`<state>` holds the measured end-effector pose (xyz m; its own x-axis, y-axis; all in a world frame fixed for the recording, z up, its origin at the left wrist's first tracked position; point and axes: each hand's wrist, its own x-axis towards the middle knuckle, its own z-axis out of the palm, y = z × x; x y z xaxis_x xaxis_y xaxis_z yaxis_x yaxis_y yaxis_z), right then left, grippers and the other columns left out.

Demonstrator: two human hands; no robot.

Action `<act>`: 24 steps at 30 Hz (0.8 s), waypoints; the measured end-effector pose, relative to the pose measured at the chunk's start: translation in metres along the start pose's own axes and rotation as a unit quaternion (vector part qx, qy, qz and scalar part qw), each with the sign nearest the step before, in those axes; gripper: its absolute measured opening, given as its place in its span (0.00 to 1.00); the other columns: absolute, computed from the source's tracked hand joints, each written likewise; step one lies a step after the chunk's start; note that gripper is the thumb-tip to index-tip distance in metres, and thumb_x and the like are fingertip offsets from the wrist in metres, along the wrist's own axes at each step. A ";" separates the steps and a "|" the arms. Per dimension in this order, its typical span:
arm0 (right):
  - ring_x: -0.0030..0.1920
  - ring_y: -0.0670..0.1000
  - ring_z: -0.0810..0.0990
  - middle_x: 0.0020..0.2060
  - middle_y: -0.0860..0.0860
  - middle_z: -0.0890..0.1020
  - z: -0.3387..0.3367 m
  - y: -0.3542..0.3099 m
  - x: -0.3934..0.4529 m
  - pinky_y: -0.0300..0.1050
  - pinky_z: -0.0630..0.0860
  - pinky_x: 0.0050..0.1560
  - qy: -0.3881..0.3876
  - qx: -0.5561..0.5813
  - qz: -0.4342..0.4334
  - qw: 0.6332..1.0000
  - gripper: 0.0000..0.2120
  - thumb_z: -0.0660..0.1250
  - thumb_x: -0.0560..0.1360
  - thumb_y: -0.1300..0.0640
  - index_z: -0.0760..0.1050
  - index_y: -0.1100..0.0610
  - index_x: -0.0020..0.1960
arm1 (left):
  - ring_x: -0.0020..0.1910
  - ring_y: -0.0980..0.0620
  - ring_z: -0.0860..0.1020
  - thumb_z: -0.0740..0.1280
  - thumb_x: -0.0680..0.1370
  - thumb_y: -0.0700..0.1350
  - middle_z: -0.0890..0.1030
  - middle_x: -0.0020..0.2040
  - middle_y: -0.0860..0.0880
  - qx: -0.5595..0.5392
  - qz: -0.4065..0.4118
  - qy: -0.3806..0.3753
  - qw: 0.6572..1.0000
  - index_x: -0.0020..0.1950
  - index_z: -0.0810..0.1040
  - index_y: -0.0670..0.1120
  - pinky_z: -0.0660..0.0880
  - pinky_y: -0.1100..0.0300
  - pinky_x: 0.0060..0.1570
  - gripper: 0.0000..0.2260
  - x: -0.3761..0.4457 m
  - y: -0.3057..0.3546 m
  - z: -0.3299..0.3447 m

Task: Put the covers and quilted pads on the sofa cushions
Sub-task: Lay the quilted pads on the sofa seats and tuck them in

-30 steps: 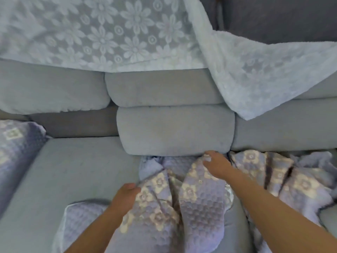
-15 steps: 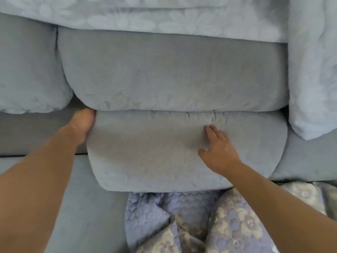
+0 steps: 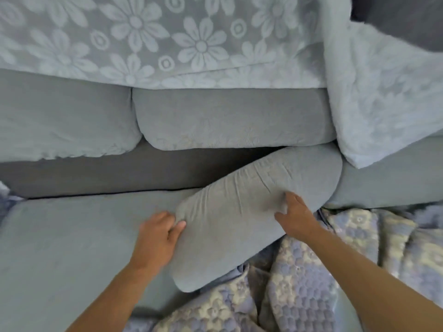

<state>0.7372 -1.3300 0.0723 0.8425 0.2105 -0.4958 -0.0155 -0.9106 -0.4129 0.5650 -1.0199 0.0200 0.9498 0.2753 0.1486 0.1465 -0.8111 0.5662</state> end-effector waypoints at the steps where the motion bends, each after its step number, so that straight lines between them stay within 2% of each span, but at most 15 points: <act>1: 0.75 0.58 0.63 0.79 0.56 0.56 -0.004 0.000 -0.021 0.50 0.63 0.73 0.006 0.002 0.001 1.000 0.34 0.63 0.80 0.54 0.51 0.57 0.81 | 0.33 0.46 0.72 0.59 0.80 0.56 0.64 0.34 0.55 0.001 0.031 0.002 1.000 0.33 0.67 0.48 0.67 0.56 0.36 0.18 -0.018 0.017 -0.004; 4: 0.67 0.59 0.71 0.74 0.56 0.62 -0.005 -0.002 -0.081 0.53 0.72 0.67 0.027 0.037 0.020 0.999 0.30 0.62 0.80 0.53 0.56 0.53 0.79 | 0.31 0.48 0.69 0.60 0.82 0.52 0.63 0.34 0.55 -0.019 0.073 0.016 0.997 0.35 0.63 0.52 0.63 0.57 0.37 0.16 -0.060 0.077 -0.019; 6: 0.65 0.59 0.73 0.71 0.57 0.67 -0.010 0.000 -0.112 0.58 0.75 0.64 0.043 0.100 0.061 0.992 0.28 0.63 0.80 0.49 0.61 0.52 0.77 | 0.31 0.49 0.68 0.60 0.82 0.50 0.65 0.32 0.52 -0.028 0.116 0.026 0.993 0.37 0.61 0.54 0.65 0.56 0.34 0.15 -0.067 0.119 -0.034; 8: 0.58 0.57 0.78 0.66 0.57 0.72 -0.026 0.003 -0.135 0.59 0.79 0.58 0.057 0.173 0.102 0.978 0.27 0.63 0.79 0.44 0.65 0.54 0.74 | 0.33 0.49 0.70 0.59 0.82 0.48 0.70 0.33 0.51 -0.015 0.166 0.017 0.986 0.35 0.64 0.53 0.68 0.53 0.35 0.15 -0.065 0.165 -0.052; 10: 0.48 0.55 0.78 0.59 0.56 0.75 -0.057 0.002 -0.152 0.59 0.83 0.50 0.096 0.226 0.136 0.960 0.27 0.61 0.79 0.40 0.68 0.57 0.70 | 0.35 0.48 0.72 0.60 0.82 0.48 0.73 0.35 0.50 0.008 0.252 0.003 0.968 0.35 0.70 0.49 0.68 0.52 0.40 0.15 -0.068 0.213 -0.062; 12: 0.50 0.57 0.77 0.60 0.57 0.74 -0.092 0.002 -0.160 0.58 0.84 0.42 0.118 0.224 0.152 0.955 0.32 0.60 0.76 0.34 0.68 0.58 0.69 | 0.37 0.49 0.71 0.63 0.80 0.46 0.73 0.35 0.50 0.028 0.344 -0.008 0.938 0.35 0.73 0.48 0.65 0.54 0.43 0.13 -0.084 0.254 -0.061; 14: 0.56 0.60 0.77 0.65 0.57 0.73 -0.117 -0.001 -0.166 0.57 0.84 0.37 0.090 0.204 0.160 0.962 0.42 0.60 0.72 0.29 0.64 0.57 0.74 | 0.38 0.50 0.70 0.66 0.80 0.45 0.72 0.36 0.51 0.058 0.407 -0.046 0.910 0.36 0.73 0.49 0.66 0.53 0.44 0.12 -0.111 0.278 -0.050; 18: 0.62 0.65 0.75 0.72 0.57 0.68 -0.102 -0.010 -0.183 0.58 0.83 0.42 -0.053 0.098 0.161 0.981 0.40 0.60 0.76 0.30 0.61 0.54 0.78 | 0.38 0.50 0.68 0.68 0.77 0.45 0.70 0.35 0.52 0.166 0.480 -0.124 0.852 0.35 0.74 0.49 0.62 0.53 0.43 0.10 -0.177 0.274 -0.024; 20: 0.63 0.67 0.76 0.72 0.59 0.68 -0.073 0.006 -0.183 0.62 0.81 0.53 -0.060 0.058 0.179 0.980 0.35 0.61 0.80 0.36 0.62 0.58 0.77 | 0.36 0.49 0.67 0.68 0.74 0.41 0.69 0.34 0.51 0.187 0.491 -0.159 0.836 0.34 0.72 0.49 0.62 0.54 0.40 0.11 -0.208 0.256 -0.019; 21: 0.58 0.67 0.80 0.67 0.62 0.73 -0.056 0.023 -0.183 0.63 0.81 0.53 -0.048 0.075 0.200 0.976 0.31 0.62 0.80 0.41 0.65 0.61 0.75 | 0.35 0.49 0.66 0.68 0.73 0.39 0.68 0.34 0.51 0.200 0.489 -0.168 0.832 0.34 0.71 0.49 0.64 0.55 0.38 0.11 -0.224 0.243 -0.019; 22: 0.49 0.66 0.83 0.58 0.62 0.77 -0.041 0.040 -0.186 0.63 0.83 0.48 -0.030 0.142 0.243 0.959 0.27 0.64 0.80 0.44 0.69 0.63 0.70 | 0.35 0.49 0.66 0.67 0.72 0.37 0.68 0.34 0.51 0.218 0.479 -0.177 0.832 0.34 0.70 0.49 0.65 0.55 0.37 0.11 -0.237 0.228 -0.023; 23: 0.43 0.64 0.84 0.51 0.62 0.78 -0.026 0.056 -0.191 0.63 0.84 0.43 -0.022 0.243 0.296 0.924 0.24 0.67 0.79 0.45 0.72 0.63 0.65 | 0.36 0.49 0.67 0.66 0.71 0.37 0.69 0.34 0.51 0.236 0.465 -0.185 0.833 0.34 0.70 0.50 0.67 0.56 0.37 0.10 -0.248 0.212 -0.029; 24: 0.41 0.63 0.84 0.48 0.60 0.79 -0.014 0.069 -0.196 0.62 0.84 0.41 -0.033 0.329 0.341 0.880 0.23 0.69 0.77 0.44 0.73 0.61 0.59 | 0.36 0.49 0.69 0.65 0.70 0.37 0.69 0.35 0.52 0.246 0.445 -0.194 0.839 0.35 0.70 0.50 0.70 0.56 0.38 0.09 -0.257 0.197 -0.038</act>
<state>0.5781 -1.4390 0.1516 0.4838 -0.2658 -0.8338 -0.8321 -0.4351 -0.3440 0.3395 -1.2306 0.1238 0.7484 -0.6632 0.0070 -0.6623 -0.7478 -0.0457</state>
